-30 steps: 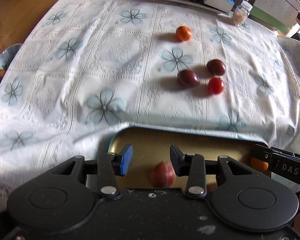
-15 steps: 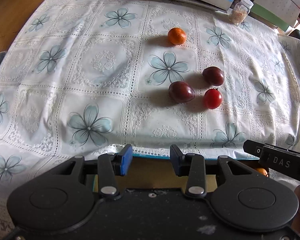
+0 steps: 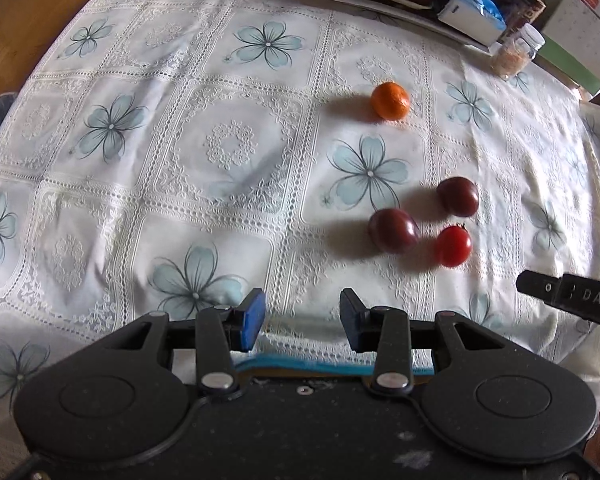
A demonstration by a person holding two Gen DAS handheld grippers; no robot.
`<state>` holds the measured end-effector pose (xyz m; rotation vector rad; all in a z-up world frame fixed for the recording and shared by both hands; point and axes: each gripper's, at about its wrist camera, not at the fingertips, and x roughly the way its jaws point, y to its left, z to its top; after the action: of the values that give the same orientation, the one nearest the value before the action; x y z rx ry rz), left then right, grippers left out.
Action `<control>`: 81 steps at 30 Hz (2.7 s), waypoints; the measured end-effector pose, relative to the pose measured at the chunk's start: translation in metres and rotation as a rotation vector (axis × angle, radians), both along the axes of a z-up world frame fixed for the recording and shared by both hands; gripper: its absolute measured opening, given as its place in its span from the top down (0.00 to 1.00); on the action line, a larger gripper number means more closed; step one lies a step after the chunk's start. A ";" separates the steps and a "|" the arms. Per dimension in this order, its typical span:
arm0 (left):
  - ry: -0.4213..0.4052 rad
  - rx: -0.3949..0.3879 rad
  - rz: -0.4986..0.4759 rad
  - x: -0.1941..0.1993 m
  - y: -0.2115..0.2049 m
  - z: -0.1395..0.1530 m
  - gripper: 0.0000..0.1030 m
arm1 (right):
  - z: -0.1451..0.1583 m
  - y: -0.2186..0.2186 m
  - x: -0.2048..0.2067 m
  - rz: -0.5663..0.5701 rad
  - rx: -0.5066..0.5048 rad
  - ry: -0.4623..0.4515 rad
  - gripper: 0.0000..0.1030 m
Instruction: Organize fruits
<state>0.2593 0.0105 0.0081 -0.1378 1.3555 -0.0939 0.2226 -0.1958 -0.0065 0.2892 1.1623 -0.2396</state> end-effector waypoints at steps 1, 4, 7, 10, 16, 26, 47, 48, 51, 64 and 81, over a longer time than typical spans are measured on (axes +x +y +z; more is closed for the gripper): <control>0.005 0.000 0.003 0.002 0.000 -0.002 0.61 | 0.000 0.001 0.005 -0.001 -0.001 0.000 0.51; 0.022 -0.004 0.000 0.006 -0.001 -0.008 0.61 | -0.001 0.004 0.019 0.003 -0.008 -0.002 0.51; 0.026 0.004 -0.009 0.007 -0.002 -0.012 0.61 | -0.002 0.011 0.035 0.016 -0.012 -0.004 0.51; 0.032 0.007 -0.009 0.010 -0.001 -0.016 0.61 | -0.005 0.018 0.048 0.028 -0.017 -0.008 0.51; 0.039 0.007 -0.011 0.013 0.003 -0.020 0.61 | -0.018 0.027 0.068 0.034 -0.009 0.014 0.51; 0.042 0.004 -0.015 0.014 0.004 -0.022 0.61 | -0.036 0.040 0.085 0.050 -0.060 0.049 0.51; 0.019 0.006 -0.035 0.018 -0.008 -0.016 0.61 | -0.024 0.003 0.082 0.004 -0.039 0.010 0.71; 0.019 0.010 -0.040 0.018 -0.011 -0.015 0.61 | -0.025 0.001 0.081 0.000 -0.041 0.011 0.71; 0.018 0.016 -0.053 0.016 -0.017 -0.014 0.61 | -0.027 -0.001 0.079 -0.014 -0.037 0.005 0.67; 0.015 0.017 -0.052 0.014 -0.011 -0.015 0.61 | -0.014 -0.014 0.086 -0.024 -0.021 0.003 0.67; 0.019 0.003 -0.060 0.010 -0.010 -0.017 0.61 | -0.019 0.008 0.106 -0.016 0.056 -0.001 0.54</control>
<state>0.2697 0.0001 -0.0087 -0.0964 1.3787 -0.1412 0.3287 -0.1874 -0.0255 0.3481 1.1675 -0.2217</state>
